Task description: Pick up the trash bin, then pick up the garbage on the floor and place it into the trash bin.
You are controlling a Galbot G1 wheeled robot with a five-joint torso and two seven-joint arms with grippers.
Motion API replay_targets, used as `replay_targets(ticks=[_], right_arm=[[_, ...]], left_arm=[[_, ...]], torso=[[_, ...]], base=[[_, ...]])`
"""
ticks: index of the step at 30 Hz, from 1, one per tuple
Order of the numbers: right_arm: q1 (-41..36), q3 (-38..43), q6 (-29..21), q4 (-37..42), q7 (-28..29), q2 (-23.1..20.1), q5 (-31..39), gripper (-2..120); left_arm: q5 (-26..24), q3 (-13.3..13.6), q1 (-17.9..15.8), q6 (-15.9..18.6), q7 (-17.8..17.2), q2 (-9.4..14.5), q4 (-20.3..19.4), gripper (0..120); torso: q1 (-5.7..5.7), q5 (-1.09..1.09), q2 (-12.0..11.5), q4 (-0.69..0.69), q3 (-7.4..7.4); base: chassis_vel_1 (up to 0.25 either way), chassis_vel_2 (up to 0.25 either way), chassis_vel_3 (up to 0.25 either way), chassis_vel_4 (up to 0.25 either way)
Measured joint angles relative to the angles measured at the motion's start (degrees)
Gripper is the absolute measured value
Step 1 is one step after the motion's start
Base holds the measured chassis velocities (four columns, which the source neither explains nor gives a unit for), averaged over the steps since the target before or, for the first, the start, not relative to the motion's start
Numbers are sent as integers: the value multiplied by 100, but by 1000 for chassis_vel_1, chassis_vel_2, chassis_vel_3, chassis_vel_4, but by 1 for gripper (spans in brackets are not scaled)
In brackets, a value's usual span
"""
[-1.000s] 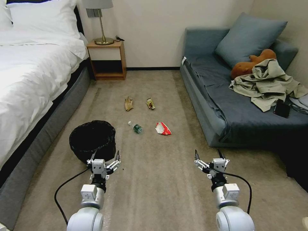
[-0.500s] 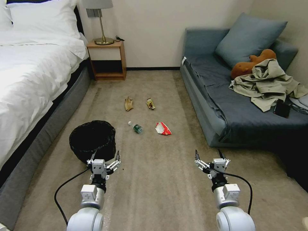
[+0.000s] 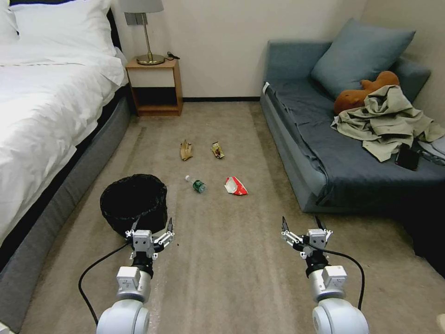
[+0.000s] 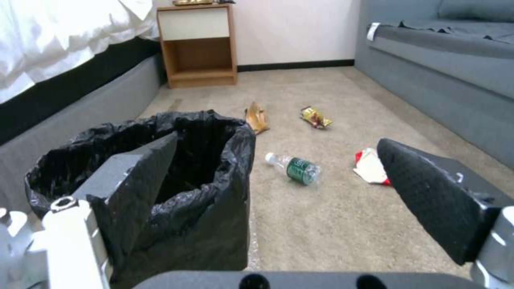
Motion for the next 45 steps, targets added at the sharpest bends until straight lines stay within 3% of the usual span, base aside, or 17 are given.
replay_targets(ticks=[6,9,12,14,18,20,24,32,34,36,37,40,45], right_arm=[[55,50,-417,97,109,-185,414,100],[174,166,-1030,264,298,-452,1031,100],[216,204,-1235,324,361,-539,1239,100],[311,299,-1761,462,521,-769,1766,100],[388,377,-2174,573,648,-948,2182,100],[466,452,-2571,680,771,-1119,2578,100],[673,519,-2625,425,793,-1366,2786,100],[815,478,-2509,182,773,-1467,2776,100],[831,456,-2496,164,770,-1453,2757,100],[857,416,-2471,133,766,-1419,2715,100],[857,416,-2471,133,766,-1419,2715,100],[854,392,-2434,107,754,-1404,2676,100],[823,392,-2382,88,732,-1401,2649,100]], left_arm=[[-350,-6,-302,411,-250,177,-51,100],[-878,-34,-711,1020,-616,441,-143,99],[-1036,-45,-831,1196,-723,520,-172,99],[-1489,-72,-1180,1722,-1041,743,-253,97],[-1816,-92,-1435,2100,-1273,909,-310,97],[-2248,-119,-1773,2602,-1577,1126,-385,97],[-2746,-152,-2167,3175,-1923,1379,-476,95],[-2914,-167,-2271,3358,-2028,1457,-497,94],[-3028,-232,-2303,3408,-2055,1532,-466,93],[-3544,-646,-2395,3612,-2189,1922,-184,93],[-3544,-646,-2395,3612,-2189,1922,-184,93],[-4253,-1213,-2513,3873,-2372,2456,194,93],[-4498,-1406,-2552,3962,-2425,2639,324,92]], torso=[[0,1,-1,0,1],[0,1,-1,0,1],[0,2,-1,0,1],[0,2,-1,0,1],[0,1,-1,0,1],[0,0,-1,0,1],[0,0,-1,1,1],[0,0,-1,1,1],[0,-1,-1,-1,1],[0,-1,-1,-1,1],[0,-1,-1,-1,1],[0,-1,-1,1,0],[0,2,-1,2,0]], base=[[0,0,0,0],[0,0,0,0],[0,0,0,0],[0,0,0,0],[0,0,0,0],[0,0,0,0],[0,0,0,0],[0,0,0,0],[0,0,0,0],[0,0,0,0],[0,0,0,0],[0,0,0,0],[0,0,0,0]])
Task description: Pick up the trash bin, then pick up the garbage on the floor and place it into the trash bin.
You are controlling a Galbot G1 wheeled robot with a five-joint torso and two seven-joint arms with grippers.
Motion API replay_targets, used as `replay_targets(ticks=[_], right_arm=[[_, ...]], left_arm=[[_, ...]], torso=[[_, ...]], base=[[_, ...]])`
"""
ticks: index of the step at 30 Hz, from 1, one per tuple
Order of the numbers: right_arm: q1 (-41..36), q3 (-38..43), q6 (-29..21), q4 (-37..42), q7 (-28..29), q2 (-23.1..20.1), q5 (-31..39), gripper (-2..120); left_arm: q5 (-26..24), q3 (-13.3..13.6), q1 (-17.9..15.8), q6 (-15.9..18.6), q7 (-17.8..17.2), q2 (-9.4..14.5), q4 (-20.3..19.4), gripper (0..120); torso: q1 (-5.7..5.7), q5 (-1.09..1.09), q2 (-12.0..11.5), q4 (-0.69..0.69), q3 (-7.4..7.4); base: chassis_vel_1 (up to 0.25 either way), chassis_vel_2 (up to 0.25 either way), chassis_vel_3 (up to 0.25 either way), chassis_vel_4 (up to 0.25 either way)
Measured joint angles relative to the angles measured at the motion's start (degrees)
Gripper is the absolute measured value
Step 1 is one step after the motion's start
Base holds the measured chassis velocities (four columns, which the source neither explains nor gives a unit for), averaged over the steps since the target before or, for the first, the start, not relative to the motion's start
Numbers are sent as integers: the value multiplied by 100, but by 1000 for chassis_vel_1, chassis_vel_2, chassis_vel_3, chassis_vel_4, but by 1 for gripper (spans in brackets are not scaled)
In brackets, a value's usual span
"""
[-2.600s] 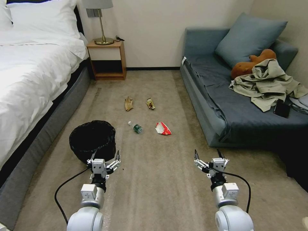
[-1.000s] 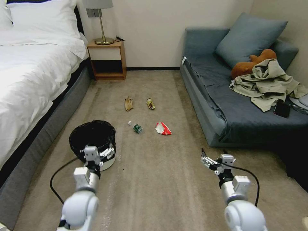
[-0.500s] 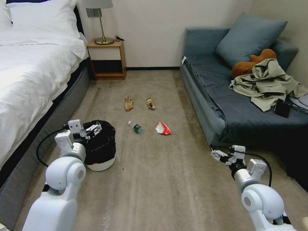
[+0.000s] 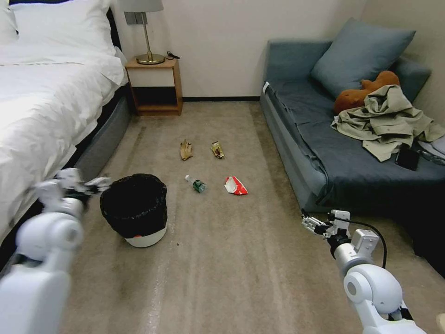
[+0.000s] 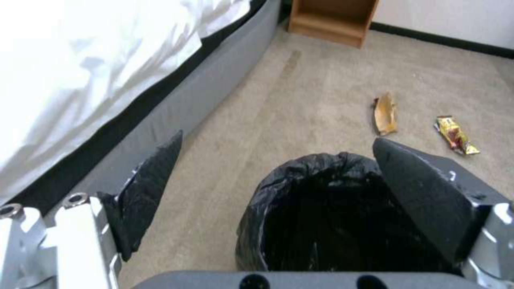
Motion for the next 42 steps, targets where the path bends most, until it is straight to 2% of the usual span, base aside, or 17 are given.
replay_targets(ticks=[5,8,9,10,11,12,13,19,20,21,22,23,25,27,28,34,42], right_arm=[[-58,42,72,-20,-22,-8,-16,100],[-74,61,101,-31,-26,5,-26,100],[-78,63,107,-34,-26,10,-30,100],[-92,67,122,-43,-28,26,-48,100],[-92,67,122,-43,-28,26,-48,100],[-100,67,132,-46,-32,35,-64,100],[-115,64,144,-55,-39,56,-90,100],[-136,17,174,-89,-46,105,-194,100],[-144,7,181,-94,-47,118,-222,100],[-146,-1,186,-94,-49,125,-233,100],[-146,-1,186,-94,-49,125,-233,100],[-157,-1,187,-96,-49,127,-242,100],[-163,4,194,-96,-50,126,-251,100],[-174,14,199,-101,-50,121,-254,100],[-176,20,202,-101,-51,116,-255,100],[-181,27,205,-101,-51,112,-260,100],[-189,36,241,-155,-56,96,-262,100]], left_arm=[[-38,-16,-3,13,0,16,29,91],[-57,-18,-57,37,3,43,205,91],[-47,-6,-86,41,4,50,305,91],[9,59,-187,56,63,66,716,91],[9,59,-187,56,63,66,716,91],[44,91,-242,62,86,74,926,91],[103,141,-332,72,127,92,1270,91],[147,179,-385,77,165,99,1465,91],[244,253,-428,76,189,100,1548,91],[352,362,-509,81,215,100,1715,91],[352,362,-509,81,215,100,1715,91],[414,438,-549,85,235,99,1809,91],[454,492,-568,90,255,99,1847,91],[485,532,-574,92,280,99,1843,91],[490,550,-573,96,293,98,1834,91],[508,627,-597,114,315,86,1757,91],[699,905,-805,127,359,33,1887,91]], torso=[[0,-1,0,-3,0],[0,1,0,-2,0],[0,2,0,-2,-1],[0,-3,0,-2,0],[0,-3,0,-2,0],[0,-4,0,-2,0],[0,-2,0,-3,0],[0,1,0,-2,0],[0,1,0,1,-1],[0,3,0,-2,0],[0,3,0,-2,0],[0,-6,0,-3,0],[0,-7,0,-2,0],[0,3,0,-2,0],[0,-3,0,-2,0],[0,-1,0,-2,0],[0,-1,0,-2,0]], base=[[0,0,0,0],[0,0,0,0],[0,0,0,0],[0,0,0,0],[0,0,0,0],[0,0,0,0],[0,0,0,0],[0,0,0,0],[0,0,0,0],[0,0,0,0],[0,0,0,0],[0,0,0,0],[0,0,0,0],[0,0,0,0],[0,0,0,0],[0,0,0,0],[0,0,0,0]])
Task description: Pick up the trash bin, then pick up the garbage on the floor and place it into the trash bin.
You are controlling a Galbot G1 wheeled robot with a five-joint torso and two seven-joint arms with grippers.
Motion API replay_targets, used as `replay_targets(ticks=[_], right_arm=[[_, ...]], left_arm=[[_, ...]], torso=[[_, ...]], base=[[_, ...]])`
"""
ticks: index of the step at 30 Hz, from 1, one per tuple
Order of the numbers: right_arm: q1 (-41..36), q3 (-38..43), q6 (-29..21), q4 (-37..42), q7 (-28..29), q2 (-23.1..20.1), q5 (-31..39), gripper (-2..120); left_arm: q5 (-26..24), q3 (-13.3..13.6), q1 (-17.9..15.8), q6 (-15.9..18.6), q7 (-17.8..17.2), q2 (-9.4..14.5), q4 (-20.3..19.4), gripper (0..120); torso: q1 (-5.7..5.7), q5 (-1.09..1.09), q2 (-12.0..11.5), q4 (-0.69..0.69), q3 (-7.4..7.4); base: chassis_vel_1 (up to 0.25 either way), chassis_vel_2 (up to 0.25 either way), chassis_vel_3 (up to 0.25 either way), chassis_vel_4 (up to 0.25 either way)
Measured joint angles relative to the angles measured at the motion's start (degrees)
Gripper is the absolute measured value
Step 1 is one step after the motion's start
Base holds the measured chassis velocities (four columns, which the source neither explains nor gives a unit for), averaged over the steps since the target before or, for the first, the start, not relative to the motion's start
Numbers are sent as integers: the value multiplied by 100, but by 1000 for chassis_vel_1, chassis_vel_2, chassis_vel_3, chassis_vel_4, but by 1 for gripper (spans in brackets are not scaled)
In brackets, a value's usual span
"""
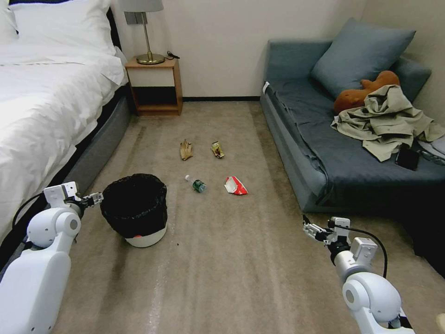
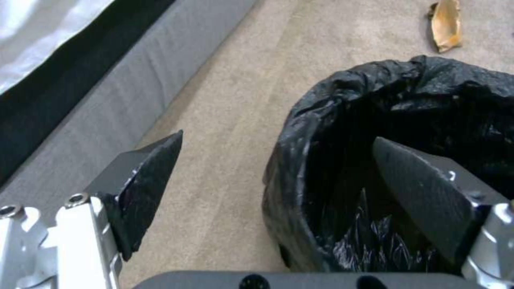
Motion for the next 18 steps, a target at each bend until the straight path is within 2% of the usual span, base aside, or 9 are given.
replay_targets(ticks=[5,8,18], right_arm=[[27,0,34,-101,-9,-5,1,100],[71,-49,91,-248,-15,13,-41,100],[169,-202,168,-512,-35,48,-178,100]], left_arm=[[194,181,-179,-4,49,-82,243,91],[445,304,-356,-58,110,-199,559,91],[758,429,-513,-188,203,-366,1077,91]], torso=[[0,0,0,0,0],[0,0,0,-1,0],[0,0,0,0,0]], base=[[0,0,0,0],[0,0,0,0],[0,0,0,0]])
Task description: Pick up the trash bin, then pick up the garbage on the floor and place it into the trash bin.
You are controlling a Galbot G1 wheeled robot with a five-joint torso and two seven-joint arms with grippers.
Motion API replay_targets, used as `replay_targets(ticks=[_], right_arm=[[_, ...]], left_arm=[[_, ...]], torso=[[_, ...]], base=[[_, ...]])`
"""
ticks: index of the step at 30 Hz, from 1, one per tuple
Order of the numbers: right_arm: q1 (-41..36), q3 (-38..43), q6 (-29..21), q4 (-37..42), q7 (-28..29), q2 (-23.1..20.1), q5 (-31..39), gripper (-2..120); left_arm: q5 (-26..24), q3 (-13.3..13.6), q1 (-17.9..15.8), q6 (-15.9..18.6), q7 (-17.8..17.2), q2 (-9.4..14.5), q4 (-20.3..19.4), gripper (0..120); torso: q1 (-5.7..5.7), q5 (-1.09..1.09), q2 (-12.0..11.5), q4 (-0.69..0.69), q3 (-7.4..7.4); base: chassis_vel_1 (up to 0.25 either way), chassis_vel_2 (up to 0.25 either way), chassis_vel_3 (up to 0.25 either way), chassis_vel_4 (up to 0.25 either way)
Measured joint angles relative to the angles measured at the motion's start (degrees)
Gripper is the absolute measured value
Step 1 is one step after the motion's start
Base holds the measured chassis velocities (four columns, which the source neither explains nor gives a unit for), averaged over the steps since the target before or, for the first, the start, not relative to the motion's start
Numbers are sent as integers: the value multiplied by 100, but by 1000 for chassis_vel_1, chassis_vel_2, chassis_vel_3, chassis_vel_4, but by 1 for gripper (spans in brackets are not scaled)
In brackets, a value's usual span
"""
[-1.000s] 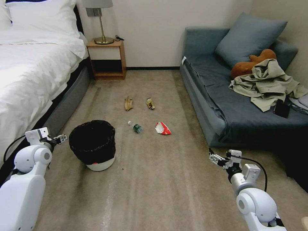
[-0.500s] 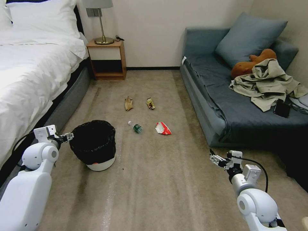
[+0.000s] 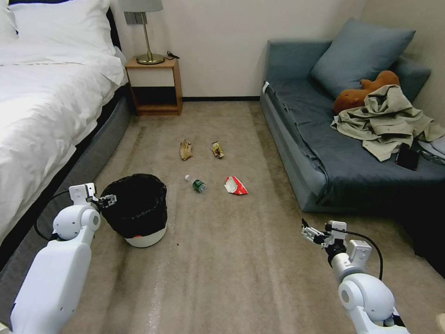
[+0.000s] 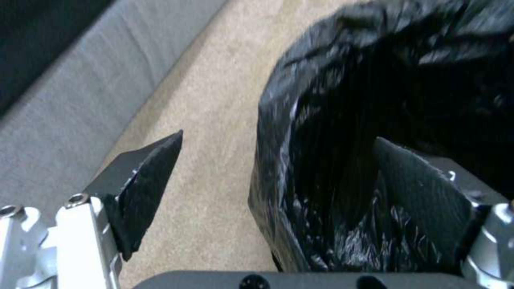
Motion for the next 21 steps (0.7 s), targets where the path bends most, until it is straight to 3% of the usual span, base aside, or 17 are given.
replay_targets(ticks=[14,17,21], right_arm=[[23,-229,1,-58,15,43,-154,100],[-11,-248,0,-11,24,70,-167,100],[-41,-242,-1,43,27,69,-163,100]], left_arm=[[304,86,-282,-124,63,-171,850,91],[349,154,-347,-124,61,-252,978,88],[360,183,-361,-134,51,-268,986,76]], torso=[[0,2,0,0,0],[0,-2,0,0,0],[0,2,0,0,0]], base=[[0,0,0,0],[0,0,0,0],[0,0,0,0]])
